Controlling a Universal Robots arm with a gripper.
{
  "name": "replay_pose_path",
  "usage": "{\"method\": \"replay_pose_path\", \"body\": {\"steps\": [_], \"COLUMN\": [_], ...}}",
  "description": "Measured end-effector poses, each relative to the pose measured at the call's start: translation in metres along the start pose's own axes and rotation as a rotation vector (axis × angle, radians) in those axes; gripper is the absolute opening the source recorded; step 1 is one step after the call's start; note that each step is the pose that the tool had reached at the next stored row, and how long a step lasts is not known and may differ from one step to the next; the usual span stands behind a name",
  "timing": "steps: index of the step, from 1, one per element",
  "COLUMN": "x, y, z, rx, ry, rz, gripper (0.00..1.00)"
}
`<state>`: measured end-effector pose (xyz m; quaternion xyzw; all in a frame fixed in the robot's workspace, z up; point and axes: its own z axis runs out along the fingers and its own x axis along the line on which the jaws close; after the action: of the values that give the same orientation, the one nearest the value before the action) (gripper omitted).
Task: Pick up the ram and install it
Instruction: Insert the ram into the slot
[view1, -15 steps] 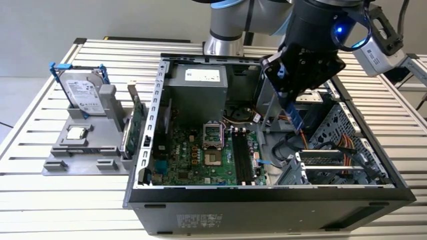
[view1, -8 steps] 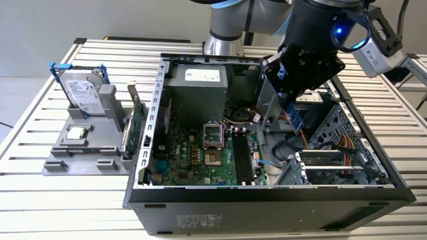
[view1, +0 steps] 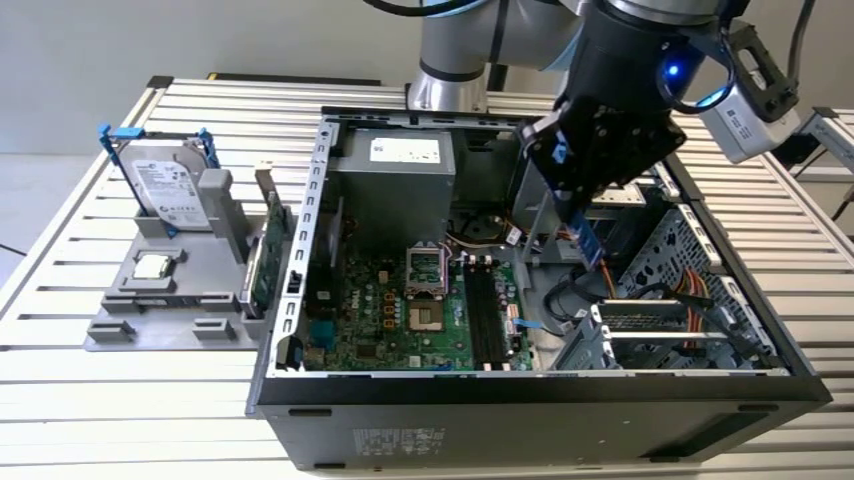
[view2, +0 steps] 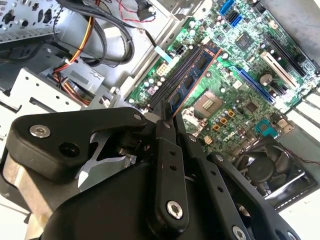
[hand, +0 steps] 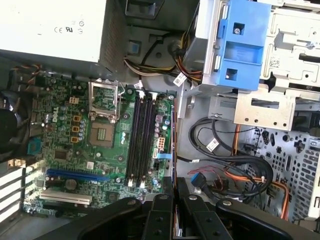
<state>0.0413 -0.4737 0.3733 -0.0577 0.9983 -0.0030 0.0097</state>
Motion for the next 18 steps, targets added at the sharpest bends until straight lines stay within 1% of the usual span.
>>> {"method": "replay_pose_path", "body": {"steps": [18], "x": [0.0002], "y": [0.0002], "z": [0.0098], "rx": [-0.0002], "ry": [0.0017], "rz": [0.000], "gripper": [0.00]}}
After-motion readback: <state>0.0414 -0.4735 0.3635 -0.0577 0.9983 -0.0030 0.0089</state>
